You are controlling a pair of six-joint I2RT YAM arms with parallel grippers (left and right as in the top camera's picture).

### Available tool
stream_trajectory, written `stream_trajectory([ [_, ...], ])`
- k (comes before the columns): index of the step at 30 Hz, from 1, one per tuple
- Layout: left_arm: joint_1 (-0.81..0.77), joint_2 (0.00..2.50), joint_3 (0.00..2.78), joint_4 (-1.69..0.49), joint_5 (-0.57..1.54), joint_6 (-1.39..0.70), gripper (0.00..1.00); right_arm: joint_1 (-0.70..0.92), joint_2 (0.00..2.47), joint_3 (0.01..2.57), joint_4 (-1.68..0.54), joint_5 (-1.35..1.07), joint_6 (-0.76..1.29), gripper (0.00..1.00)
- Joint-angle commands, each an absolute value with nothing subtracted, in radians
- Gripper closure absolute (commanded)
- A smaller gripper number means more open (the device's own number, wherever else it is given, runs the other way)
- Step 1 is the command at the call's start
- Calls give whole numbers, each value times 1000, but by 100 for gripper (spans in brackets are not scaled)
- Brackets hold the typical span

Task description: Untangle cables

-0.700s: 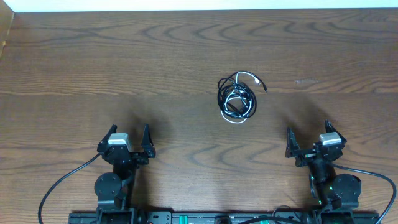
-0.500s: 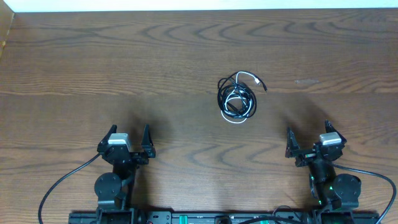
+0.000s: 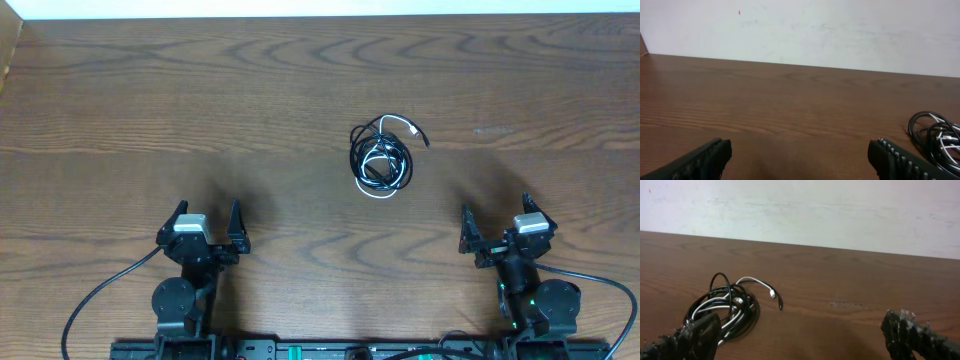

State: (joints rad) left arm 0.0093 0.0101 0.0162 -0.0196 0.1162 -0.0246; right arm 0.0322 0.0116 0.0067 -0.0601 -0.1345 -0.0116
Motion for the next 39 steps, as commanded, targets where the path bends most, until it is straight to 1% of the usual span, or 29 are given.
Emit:
stream_trajectory([
  [1,5,4,4,-63,123,-11,8,41,7,6,-65,-137,-16,1],
  [23,5,4,4,-60,123,-13,8,41,7,6,-64,-111,-16,1],
  [28,5,4,5,-60,123,-66,8,41,7,6,-68,-104,-11,1],
  [35,5,48,121,-206,122,-65,8,41,43,52,-121,-51,7,1],
  [39,5,201,253,-323,123,-65,8,41,179,162,-200,-51,7,1],
])
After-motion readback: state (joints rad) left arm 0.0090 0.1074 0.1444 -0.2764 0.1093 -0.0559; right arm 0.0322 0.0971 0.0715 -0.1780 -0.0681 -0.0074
